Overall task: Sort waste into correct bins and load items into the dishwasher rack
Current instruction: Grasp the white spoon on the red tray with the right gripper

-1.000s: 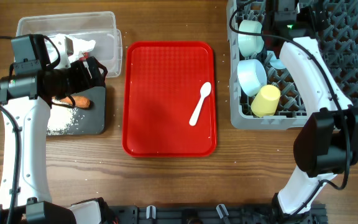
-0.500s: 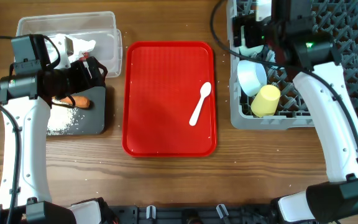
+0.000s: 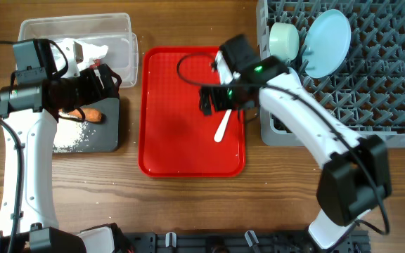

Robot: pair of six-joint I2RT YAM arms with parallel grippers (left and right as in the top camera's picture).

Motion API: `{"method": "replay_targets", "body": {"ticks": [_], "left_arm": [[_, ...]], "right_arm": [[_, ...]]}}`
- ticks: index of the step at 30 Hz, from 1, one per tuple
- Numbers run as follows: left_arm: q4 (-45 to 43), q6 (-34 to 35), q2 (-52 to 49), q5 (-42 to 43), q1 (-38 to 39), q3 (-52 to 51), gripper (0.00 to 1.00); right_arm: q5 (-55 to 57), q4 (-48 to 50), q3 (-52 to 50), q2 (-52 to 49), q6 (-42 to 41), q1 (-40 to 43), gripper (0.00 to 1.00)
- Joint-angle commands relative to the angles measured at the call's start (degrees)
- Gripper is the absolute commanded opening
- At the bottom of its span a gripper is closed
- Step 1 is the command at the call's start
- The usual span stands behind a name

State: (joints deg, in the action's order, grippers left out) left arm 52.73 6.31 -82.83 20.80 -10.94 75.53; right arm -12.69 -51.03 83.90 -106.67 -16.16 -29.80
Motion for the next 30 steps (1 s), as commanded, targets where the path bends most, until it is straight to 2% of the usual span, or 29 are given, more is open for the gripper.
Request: {"method": "replay_targets", "body": {"ticks": [1,9,18,27,29,30], "left_arm": [[-0.1,0.2,0.2,-0.5,-0.2,1.0,1.0],[-0.1,0.2,0.2,-0.5,-0.2,1.0,1.0],[-0.1,0.2,0.2,-0.5,-0.2,1.0,1.0],[-0.1,0.2,0.2,-0.5,-0.2,1.0,1.0],[-0.1,0.2,0.2,-0.5,-0.2,1.0,1.0],[-0.1,0.2,0.2,-0.5,-0.2,1.0,1.0]], "right_arm": [[9.7,2.1,-5.3,-3.0,-4.6,-1.8,0.94],[11.9,13.0,-12.9,-4.5,-5.0,-1.7,0.78],[12.9,19.2,-14.0,-5.7,-3.3,-0.9,0.69],[12.7,20.5,-14.0,-8.9,-2.2,-0.2,0.43],[12.7,20.5,-14.0,-8.9,-1.9,-0.2,0.33],[12.7,20.5,-14.0,-8.9,-1.9,-0.2,0.25]]}}
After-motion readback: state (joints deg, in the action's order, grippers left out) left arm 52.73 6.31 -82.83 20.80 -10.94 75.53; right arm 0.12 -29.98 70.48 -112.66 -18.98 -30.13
